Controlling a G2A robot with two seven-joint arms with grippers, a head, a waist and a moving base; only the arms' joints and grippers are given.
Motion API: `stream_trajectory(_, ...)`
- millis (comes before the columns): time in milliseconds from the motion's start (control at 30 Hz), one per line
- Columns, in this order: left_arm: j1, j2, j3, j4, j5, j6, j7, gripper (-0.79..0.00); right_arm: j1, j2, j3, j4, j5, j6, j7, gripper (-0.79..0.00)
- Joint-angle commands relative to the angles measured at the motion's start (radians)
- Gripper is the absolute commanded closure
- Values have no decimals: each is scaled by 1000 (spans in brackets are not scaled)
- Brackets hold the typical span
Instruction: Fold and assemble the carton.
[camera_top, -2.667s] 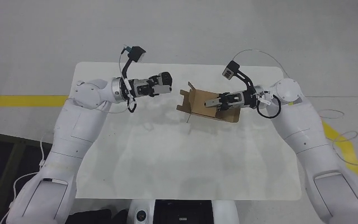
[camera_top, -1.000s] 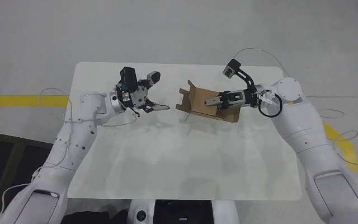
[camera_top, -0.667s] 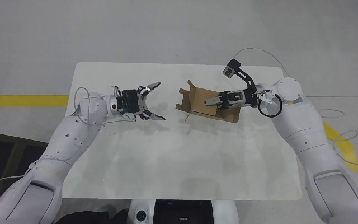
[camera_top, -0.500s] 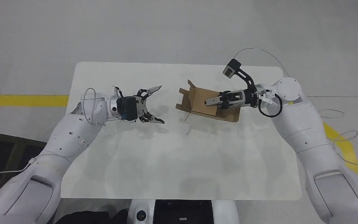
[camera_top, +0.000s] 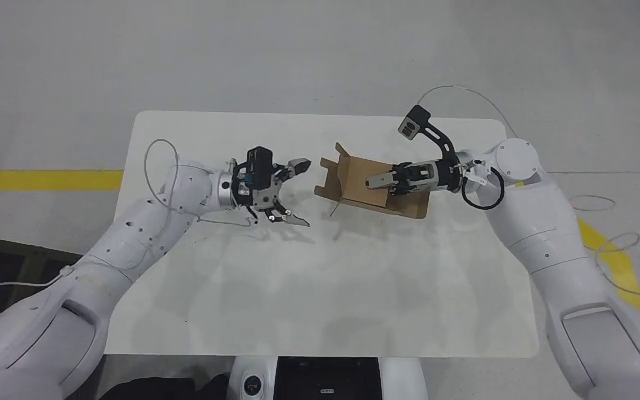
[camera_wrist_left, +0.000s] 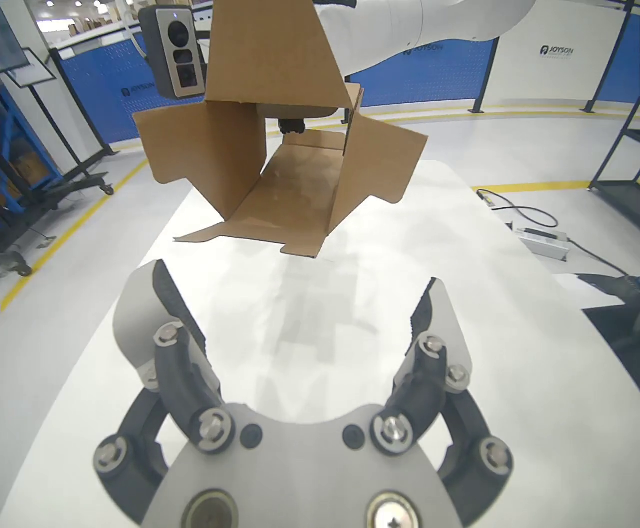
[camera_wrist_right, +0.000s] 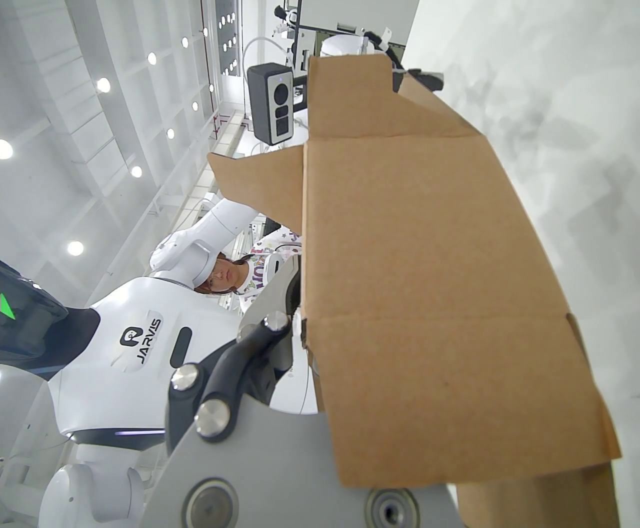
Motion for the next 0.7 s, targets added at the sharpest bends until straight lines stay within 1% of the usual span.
stream_trajectory(0, 4, 0, 6, -4, 2, -1, -1, -785, 0, 0, 0, 0, 0, 0, 0, 0)
stream_trajectory(233, 28, -7, 31, -25, 13, 28, 28, -785, 0, 0, 0, 0, 0, 0, 0, 0)
stream_trajectory(333, 39, -14, 43, -27, -16, 19, 19, -785, 0, 0, 0, 0, 0, 0, 0, 0)
stream_trajectory(500, 35, -29, 54, -13, -40, 3, 3, -785, -3, 0, 0, -3, -1, 1, -7, 0)
stream_trajectory(567, 31, -36, 57, -10, -40, 3, 3, -785, -21, 1, 1, -39, -14, 10, -34, 0)
stream_trajectory(667, 27, -46, 61, -3, -46, 0, 0, -785, -36, 5, 9, -68, -24, 20, -44, 0)
